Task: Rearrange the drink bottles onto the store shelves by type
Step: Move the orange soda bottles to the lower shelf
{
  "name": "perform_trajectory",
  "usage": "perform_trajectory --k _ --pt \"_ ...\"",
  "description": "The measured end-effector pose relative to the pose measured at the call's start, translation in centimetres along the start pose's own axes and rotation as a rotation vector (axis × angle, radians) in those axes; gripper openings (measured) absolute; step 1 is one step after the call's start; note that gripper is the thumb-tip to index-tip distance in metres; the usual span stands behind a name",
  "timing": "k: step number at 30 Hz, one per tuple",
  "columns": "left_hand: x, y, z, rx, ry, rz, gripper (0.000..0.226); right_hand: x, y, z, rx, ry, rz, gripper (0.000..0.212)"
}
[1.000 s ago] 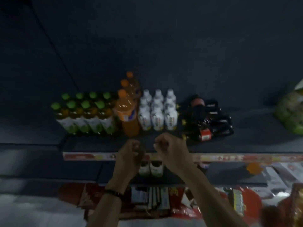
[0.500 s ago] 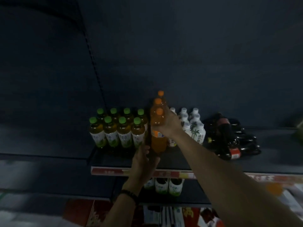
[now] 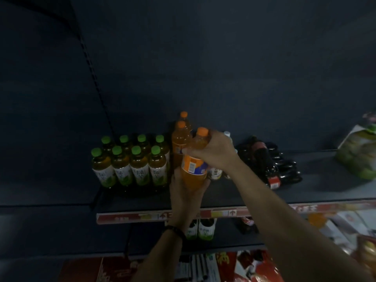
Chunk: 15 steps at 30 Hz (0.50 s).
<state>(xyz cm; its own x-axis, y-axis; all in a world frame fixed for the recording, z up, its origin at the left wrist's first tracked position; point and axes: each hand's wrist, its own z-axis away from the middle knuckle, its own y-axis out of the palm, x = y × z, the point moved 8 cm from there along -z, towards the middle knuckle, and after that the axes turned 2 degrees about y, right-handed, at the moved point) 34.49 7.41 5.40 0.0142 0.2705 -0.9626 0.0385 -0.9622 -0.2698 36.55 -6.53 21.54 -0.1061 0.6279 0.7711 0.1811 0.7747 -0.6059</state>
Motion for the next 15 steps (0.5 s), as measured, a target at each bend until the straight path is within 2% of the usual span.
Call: perform_trajectory --k 4,7,8,10,12,14,15 --pt "-3.3 1.5 2.6 0.358 0.003 0.278 0.055 -1.6 -2.0 1.7 0.227 0.137 -0.267 0.034" --pt "-5.1 2.5 5.0 0.628 -0.115 0.419 0.031 -4.2 -2.9 3.5 0.315 0.189 -0.456 0.047" --pt "-5.6 3.0 5.8 0.721 -0.153 0.489 0.031 -4.9 -3.0 4.2 0.323 0.191 -0.519 0.053" --pt "-5.9 4.4 7.0 0.867 -0.230 0.581 0.060 -6.4 -3.4 5.4 0.282 0.199 -0.624 0.058" --pt "-6.2 5.3 8.0 0.959 -0.282 0.612 0.068 -7.2 -4.6 6.7 0.158 0.208 -0.624 0.050" --pt "-6.3 6.4 8.7 0.920 -0.270 0.518 0.068 -7.7 -6.4 8.2 0.001 0.264 -0.573 0.043" --pt "-6.1 7.3 9.1 0.886 -0.196 0.412 0.068 -8.3 -7.2 9.0 -0.075 0.308 -0.555 0.045"
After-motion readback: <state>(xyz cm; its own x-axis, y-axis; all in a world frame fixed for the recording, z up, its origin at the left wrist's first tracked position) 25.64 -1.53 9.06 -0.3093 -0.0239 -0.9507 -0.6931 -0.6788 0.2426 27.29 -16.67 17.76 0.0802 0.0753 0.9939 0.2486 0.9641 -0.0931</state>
